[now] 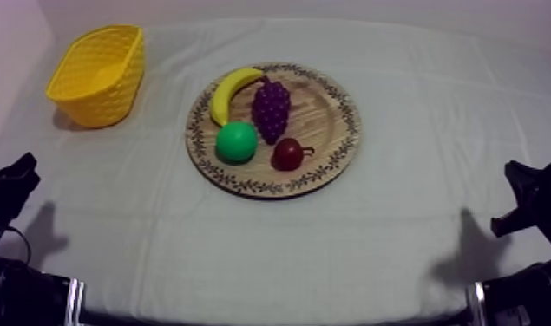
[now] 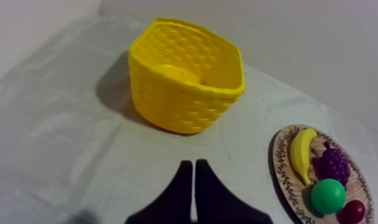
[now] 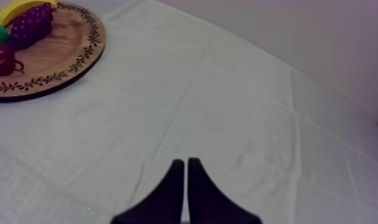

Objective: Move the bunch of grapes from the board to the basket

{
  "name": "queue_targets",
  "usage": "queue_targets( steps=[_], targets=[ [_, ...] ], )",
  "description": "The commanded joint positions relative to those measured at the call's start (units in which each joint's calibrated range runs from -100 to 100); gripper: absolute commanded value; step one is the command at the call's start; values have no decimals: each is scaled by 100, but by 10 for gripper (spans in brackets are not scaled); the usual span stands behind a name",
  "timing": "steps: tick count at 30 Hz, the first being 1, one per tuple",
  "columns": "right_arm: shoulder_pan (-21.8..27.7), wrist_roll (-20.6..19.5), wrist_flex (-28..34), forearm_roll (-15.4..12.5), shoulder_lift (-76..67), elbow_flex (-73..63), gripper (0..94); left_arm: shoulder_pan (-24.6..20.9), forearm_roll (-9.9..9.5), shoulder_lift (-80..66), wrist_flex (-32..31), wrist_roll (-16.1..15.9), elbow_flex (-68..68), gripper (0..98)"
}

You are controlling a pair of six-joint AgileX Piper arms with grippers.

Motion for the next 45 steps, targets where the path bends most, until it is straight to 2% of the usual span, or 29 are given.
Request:
queue_targets(
  steps=[1, 2, 4, 8, 11, 13, 18, 22, 30, 34, 40, 45],
  targets=[
    [-1, -2, -3, 0, -1, -2, 3, -72, -5, -3, -1, 150, 1, 1],
    [-1, -4, -3, 0, -1, -2, 3, -109, -8, -3, -1, 186, 1, 1],
    [-1, -1, -3, 0, -1, -2, 3, -46, -16, -3, 1, 63, -3, 1],
    [-1, -3, -3, 0, -1, -2, 3, 359, -113, -18, 260, 28, -114, 1],
    [-1, -3, -3, 0, -1, -2, 3, 569, -48, 179, 451, 2, -228, 1],
    [-1, -3, -3, 0, -1, -2, 3, 656, 103, 548, 439, -93, -274, 1],
    [-1, -1, -3, 0, -1, -2, 3, 734, 607, 1760, -52, -602, -368, 1],
    [-1, 0, -3, 0, -1, -2, 3, 831, 742, 2735, -87, -806, -894, 1],
    [-1, 0, -3, 0, -1, -2, 3, 1094, 1026, 4799, 769, -949, -2792, 1],
    [-1, 0, -3, 0, -1, -2, 3, 1281, 1121, 5747, 975, -961, -3519, 1],
    [-1, 0, -3, 0, -1, -2, 3, 1537, 1154, 7098, 1415, -826, -4704, 1],
    [-1, 0, -3, 0, -1, -2, 3, 1776, 1097, 8044, 1968, -461, -5860, 1]
  ],
)
